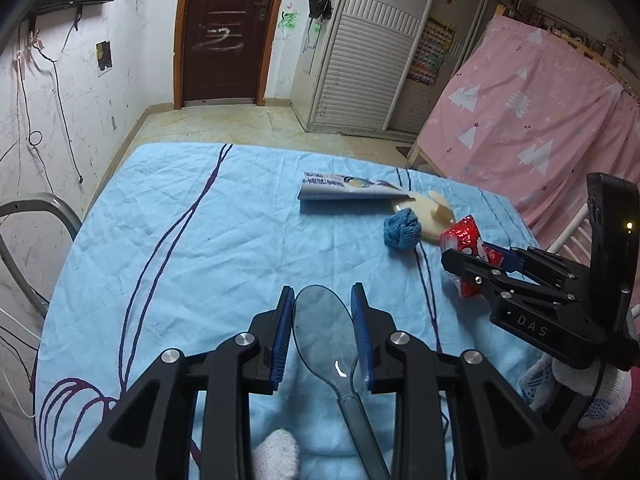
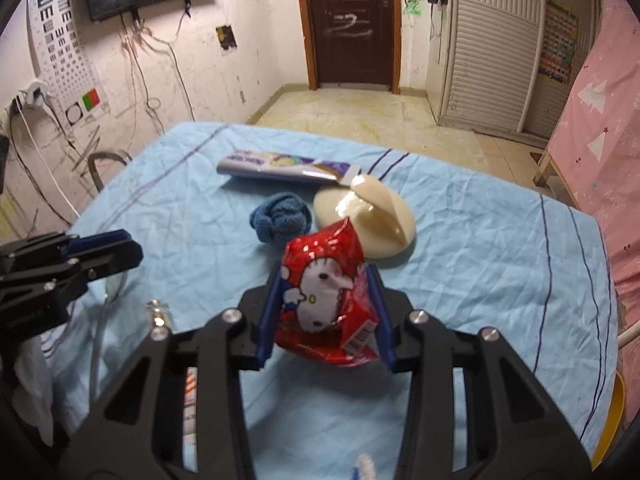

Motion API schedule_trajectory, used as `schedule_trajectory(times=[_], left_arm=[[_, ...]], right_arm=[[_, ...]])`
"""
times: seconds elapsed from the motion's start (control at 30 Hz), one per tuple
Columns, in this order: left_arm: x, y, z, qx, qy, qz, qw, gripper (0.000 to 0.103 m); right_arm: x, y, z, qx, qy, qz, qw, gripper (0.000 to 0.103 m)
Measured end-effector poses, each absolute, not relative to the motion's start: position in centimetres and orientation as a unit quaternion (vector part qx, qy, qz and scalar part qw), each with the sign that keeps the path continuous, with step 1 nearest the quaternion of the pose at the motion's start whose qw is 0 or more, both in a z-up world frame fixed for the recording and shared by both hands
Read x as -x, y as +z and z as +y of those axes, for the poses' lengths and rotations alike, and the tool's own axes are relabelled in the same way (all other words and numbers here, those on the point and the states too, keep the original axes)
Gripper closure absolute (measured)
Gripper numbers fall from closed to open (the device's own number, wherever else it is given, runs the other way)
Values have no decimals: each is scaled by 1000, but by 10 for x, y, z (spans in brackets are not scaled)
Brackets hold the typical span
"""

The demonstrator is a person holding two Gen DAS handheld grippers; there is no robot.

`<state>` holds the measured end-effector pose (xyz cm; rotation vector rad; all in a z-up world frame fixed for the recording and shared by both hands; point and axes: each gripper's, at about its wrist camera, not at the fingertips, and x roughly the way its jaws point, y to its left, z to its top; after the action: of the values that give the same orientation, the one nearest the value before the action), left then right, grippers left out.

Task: Collect trash
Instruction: 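Carry the spoon and red bag to the yellow bucket and release both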

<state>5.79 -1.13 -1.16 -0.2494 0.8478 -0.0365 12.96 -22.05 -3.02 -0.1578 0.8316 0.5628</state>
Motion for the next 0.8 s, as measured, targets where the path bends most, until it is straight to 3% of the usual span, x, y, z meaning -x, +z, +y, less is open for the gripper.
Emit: schedule_trajectory(times=[0.8], left_arm=[[-42, 33, -29, 107, -47, 324, 939, 83]], right_arm=[[-92, 31, -288, 25, 233, 283, 930, 66]])
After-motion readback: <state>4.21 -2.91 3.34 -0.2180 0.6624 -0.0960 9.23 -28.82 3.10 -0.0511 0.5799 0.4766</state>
